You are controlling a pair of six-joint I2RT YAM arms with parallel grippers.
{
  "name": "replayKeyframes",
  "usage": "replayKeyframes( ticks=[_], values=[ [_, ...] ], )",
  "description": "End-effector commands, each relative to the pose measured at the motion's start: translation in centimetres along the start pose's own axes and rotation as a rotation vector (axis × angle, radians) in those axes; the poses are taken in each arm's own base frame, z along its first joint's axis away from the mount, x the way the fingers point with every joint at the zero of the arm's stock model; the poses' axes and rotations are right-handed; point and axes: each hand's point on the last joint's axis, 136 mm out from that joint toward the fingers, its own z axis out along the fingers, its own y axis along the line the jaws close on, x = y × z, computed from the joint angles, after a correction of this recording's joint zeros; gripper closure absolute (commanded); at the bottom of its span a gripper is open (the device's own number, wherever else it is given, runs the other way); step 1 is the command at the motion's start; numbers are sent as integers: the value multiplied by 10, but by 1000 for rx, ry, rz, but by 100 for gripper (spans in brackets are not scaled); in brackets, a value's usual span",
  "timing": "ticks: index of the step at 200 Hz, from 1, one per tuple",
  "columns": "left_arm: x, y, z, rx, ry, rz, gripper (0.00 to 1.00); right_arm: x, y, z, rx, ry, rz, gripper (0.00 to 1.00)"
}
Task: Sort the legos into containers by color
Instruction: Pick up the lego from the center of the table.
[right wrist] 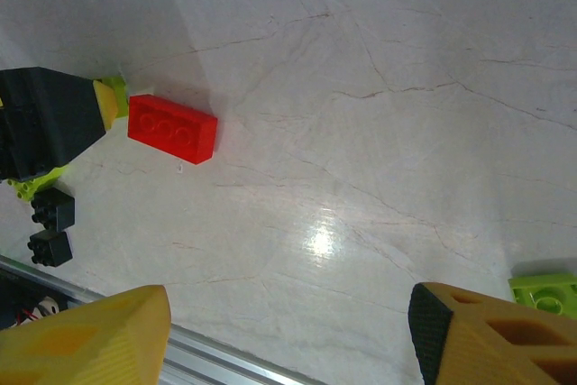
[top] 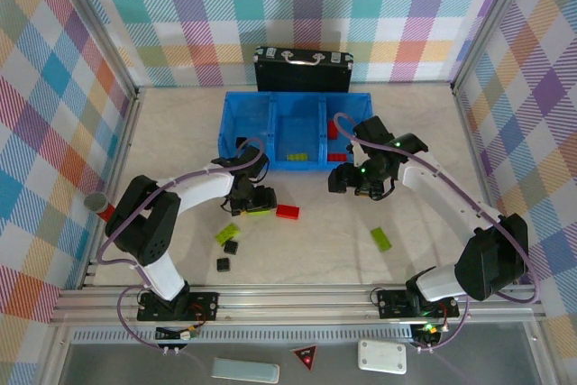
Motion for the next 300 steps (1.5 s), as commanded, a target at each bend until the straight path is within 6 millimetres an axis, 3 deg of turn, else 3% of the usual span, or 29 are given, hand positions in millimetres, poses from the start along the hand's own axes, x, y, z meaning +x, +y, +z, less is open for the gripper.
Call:
replayKeyframes(
  ticks=[1,32,98,180,230,300],
  values=[
    [-1,7,-4,-68,-3,31,23,5,0,-3,8,7,-15,28],
    [-3,4,-4,-64,-2,35,19,4,1,-2,5,11,-15,28],
    [-1,6,2,-88,22,59,30,2,2,-5,6,10,-18,28],
    [-17,-3,-30,-99,-36,108,37,2,3,-9,8,5,-22,28],
    [-38,-27,-52,-57,-75,138,37,7,-1,-12,17,-1,-14,28],
    [-83,-80,-76,31,-144,184,38,20,-12,-20,47,-23,3,28]
  ],
)
